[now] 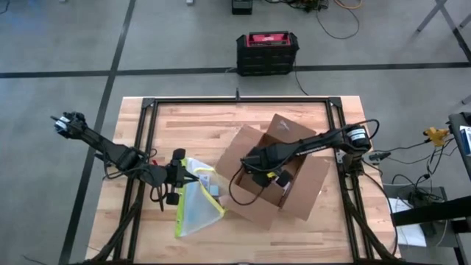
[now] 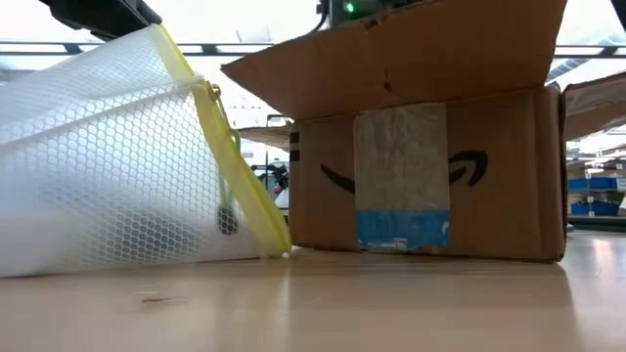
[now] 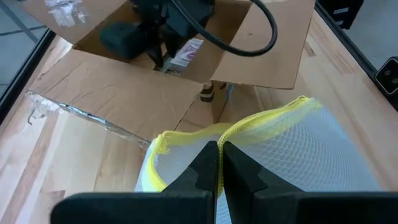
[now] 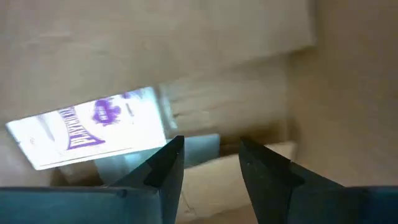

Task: Unpack boxes
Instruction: Put the green earphones into the transparent zip lock bag

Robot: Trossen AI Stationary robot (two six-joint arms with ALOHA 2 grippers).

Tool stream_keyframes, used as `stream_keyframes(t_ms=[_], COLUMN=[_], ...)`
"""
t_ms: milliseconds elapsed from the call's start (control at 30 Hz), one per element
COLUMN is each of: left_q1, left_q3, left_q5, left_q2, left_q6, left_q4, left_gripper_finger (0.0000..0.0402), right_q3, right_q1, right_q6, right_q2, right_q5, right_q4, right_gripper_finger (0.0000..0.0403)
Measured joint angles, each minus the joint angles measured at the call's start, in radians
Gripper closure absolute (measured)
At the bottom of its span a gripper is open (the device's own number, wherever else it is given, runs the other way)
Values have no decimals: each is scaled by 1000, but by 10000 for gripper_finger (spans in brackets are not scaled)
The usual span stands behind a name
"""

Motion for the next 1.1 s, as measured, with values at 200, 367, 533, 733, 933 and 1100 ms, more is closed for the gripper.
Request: stream_keyframes(t_ms=[200,367,533,733,933,1100], left_q1=[1,1,1,1,1,2], left_q3=[0,0,0,0,0,0], left_q5=[-15,-24,-25,-40,-42,-50], left_q2=[0,0,0,0,0,0], left_q6=[-1,-1,-1,-4,-5,-5], left_q4=[1,2,2,2,1,2], left_gripper_finger=[401,401,401,401,401,401], right_q3=[-98,-158,-163,-187,-220,-210], right_q1=[-13,-19,-29,-76,-101,-100], right_q6=[-45,-104,-102,-66,36,58], right_q2=[0,-3,1,-1,-5,-3], right_q5=[24,75,69,-11,-34,-38], right_q4=[37,113,151,182,197,187], right_gripper_finger=[252,258,251,239,277,373])
